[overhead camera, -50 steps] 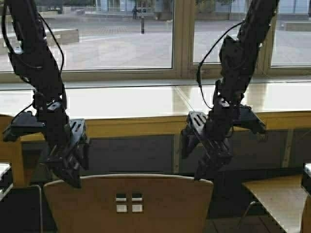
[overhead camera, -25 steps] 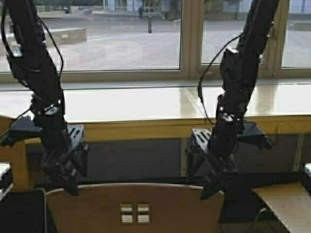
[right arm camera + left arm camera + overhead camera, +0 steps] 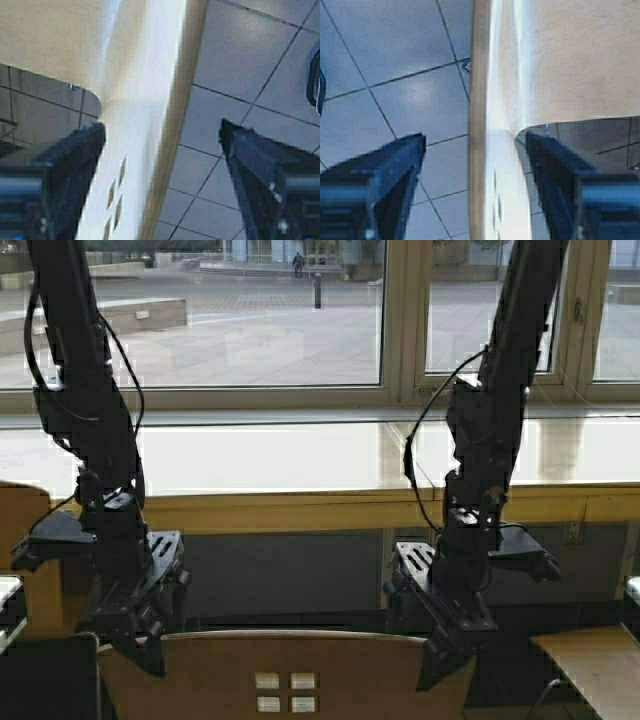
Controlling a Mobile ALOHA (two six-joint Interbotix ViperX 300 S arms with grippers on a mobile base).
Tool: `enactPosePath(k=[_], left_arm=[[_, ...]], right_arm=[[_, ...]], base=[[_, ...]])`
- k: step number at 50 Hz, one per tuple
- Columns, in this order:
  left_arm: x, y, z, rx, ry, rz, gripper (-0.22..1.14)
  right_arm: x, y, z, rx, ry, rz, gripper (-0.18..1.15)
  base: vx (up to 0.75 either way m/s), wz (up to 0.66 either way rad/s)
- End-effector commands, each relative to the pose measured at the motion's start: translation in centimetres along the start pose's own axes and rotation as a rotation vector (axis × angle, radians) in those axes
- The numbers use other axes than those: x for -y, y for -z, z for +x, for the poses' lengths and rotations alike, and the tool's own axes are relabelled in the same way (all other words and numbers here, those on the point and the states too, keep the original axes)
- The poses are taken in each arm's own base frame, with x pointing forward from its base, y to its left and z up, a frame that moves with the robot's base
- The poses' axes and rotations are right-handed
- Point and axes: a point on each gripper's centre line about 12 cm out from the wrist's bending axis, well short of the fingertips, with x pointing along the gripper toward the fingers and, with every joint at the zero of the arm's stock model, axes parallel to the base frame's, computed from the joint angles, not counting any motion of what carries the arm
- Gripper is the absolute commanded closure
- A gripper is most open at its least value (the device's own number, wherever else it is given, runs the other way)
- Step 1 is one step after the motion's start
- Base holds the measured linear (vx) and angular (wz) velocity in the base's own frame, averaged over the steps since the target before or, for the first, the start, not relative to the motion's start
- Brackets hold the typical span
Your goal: Push the chairs under the table
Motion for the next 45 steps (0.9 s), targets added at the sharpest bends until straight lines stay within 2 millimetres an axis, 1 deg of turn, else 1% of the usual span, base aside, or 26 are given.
enactPosePath(k=[1, 10, 15, 19, 22, 24, 26, 29, 32, 34, 35, 37, 38, 41, 45], left_arm=[[1.3, 0.2, 0.4, 0.001, 0.027, 0.010, -0.02], [2.1, 0.3, 2.3, 0.002, 0.024, 0.015, -0.02], [2.3, 0.2, 3.4, 0.003, 0.018, 0.016, -0.02], [2.5, 0.2, 4.1, 0.001, 0.018, 0.016, 0.01], [2.8, 0.3, 4.4, -0.002, 0.021, 0.018, 0.07], [2.8, 0.3, 4.5, -0.004, 0.020, 0.024, 0.14], [2.9, 0.4, 4.6, -0.004, 0.021, 0.027, 0.23], [3.1, 0.4, 4.7, -0.003, 0.025, 0.030, 0.42], [3.4, 0.3, 4.7, -0.002, 0.033, 0.029, 0.65], [3.6, 0.4, 4.6, -0.003, 0.038, 0.022, 0.80], [3.7, 0.4, 4.6, -0.004, 0.041, 0.019, 0.86], [3.9, 0.4, 4.7, -0.003, 0.045, 0.013, 0.96], [4.0, 0.4, 4.7, -0.004, 0.048, 0.015, 0.98], [4.2, 0.5, 4.7, -0.004, 0.052, 0.015, 0.95], [4.4, 0.4, 4.7, -0.003, 0.058, 0.014, 0.88]], right_arm=[[-0.6, -0.1, 0.4, 0.011, -0.012, -0.006, -0.03], [-0.9, -0.3, 2.3, 0.007, -0.003, -0.011, -0.03], [-0.7, -0.4, 3.2, 0.006, 0.008, -0.011, -0.02], [-0.8, -0.5, 3.9, 0.002, 0.011, -0.009, 0.02], [-0.8, -0.4, 4.3, -0.007, 0.012, -0.011, 0.11], [-0.9, -0.4, 4.6, -0.012, 0.013, -0.011, 0.21], [-0.9, -0.3, 4.8, -0.018, 0.013, -0.011, 0.34], [-1.0, -0.3, 5.0, -0.023, 0.012, -0.011, 0.59], [-1.2, -0.4, 5.0, -0.022, 0.009, -0.010, 0.83], [-1.3, -0.3, 5.1, -0.023, 0.006, -0.012, 0.97], [-1.3, -0.3, 5.1, -0.021, 0.006, -0.010, 1.01], [-1.4, -0.3, 5.1, -0.020, 0.004, -0.010, 1.02], [-1.4, -0.3, 5.1, -0.020, 0.003, -0.014, 1.00], [-1.4, -0.4, 5.0, -0.020, 0.002, -0.012, 0.92], [-1.7, -0.4, 5.0, -0.019, -0.004, -0.015, 0.92]], base=[[0.03, 0.02], [0.02, 0.01], [0.01, 0.00], [0.00, 0.00], [0.01, 0.00], [0.01, 0.01], [0.01, 0.00], [0.02, 0.01], [0.03, 0.01], [0.03, 0.01], [0.03, 0.01], [0.02, 0.00], [0.02, 0.00], [0.01, 0.00], [0.02, 0.02]])
